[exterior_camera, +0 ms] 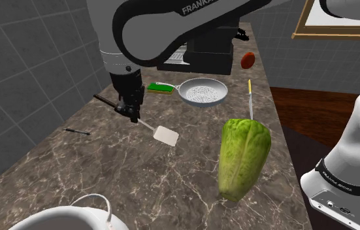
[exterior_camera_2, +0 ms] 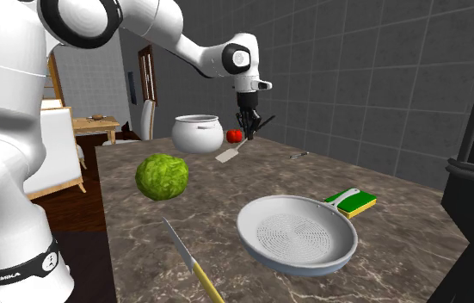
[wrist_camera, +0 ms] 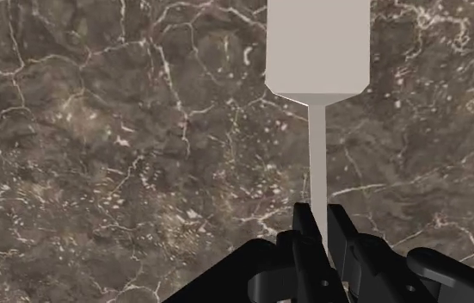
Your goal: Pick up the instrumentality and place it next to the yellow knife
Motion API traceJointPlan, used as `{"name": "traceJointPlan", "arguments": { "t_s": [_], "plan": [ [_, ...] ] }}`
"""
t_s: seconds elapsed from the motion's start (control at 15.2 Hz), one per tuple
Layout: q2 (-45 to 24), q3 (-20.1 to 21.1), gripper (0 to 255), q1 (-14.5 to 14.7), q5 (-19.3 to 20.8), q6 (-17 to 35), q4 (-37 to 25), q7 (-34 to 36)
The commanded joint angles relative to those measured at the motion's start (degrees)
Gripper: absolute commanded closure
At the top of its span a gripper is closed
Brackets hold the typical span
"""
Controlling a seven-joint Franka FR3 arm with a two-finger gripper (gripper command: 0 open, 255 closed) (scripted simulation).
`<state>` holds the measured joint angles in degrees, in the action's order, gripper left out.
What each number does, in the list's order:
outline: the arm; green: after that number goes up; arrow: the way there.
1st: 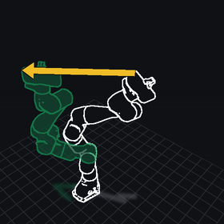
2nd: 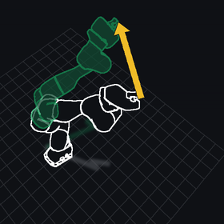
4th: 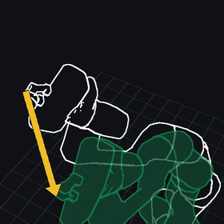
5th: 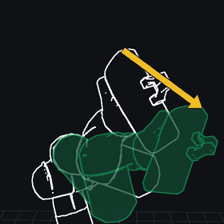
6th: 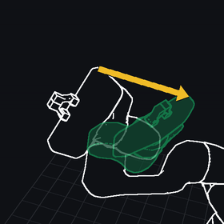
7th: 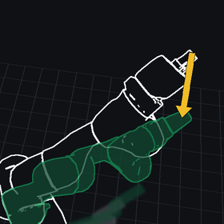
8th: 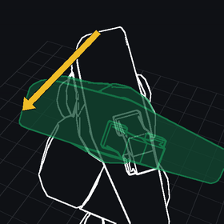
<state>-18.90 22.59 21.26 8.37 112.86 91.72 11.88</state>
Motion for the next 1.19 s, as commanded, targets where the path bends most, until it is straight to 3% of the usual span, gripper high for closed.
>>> {"name": "traceJointPlan", "arguments": {
  "t_s": [0.0, 0.53, 1.12],
  "plan": [
    [2.1, -0.1, 255, -1.2, -0.9, 0.2, 2.1, -1.3],
    [14.7, -2.7, 255, -8.6, -6.9, 4.7, 18.1, -12.5],
    [25.3, -8.9, 255, -14.6, -11.1, 6.5, 30.2, -26.6]
  ]
}}
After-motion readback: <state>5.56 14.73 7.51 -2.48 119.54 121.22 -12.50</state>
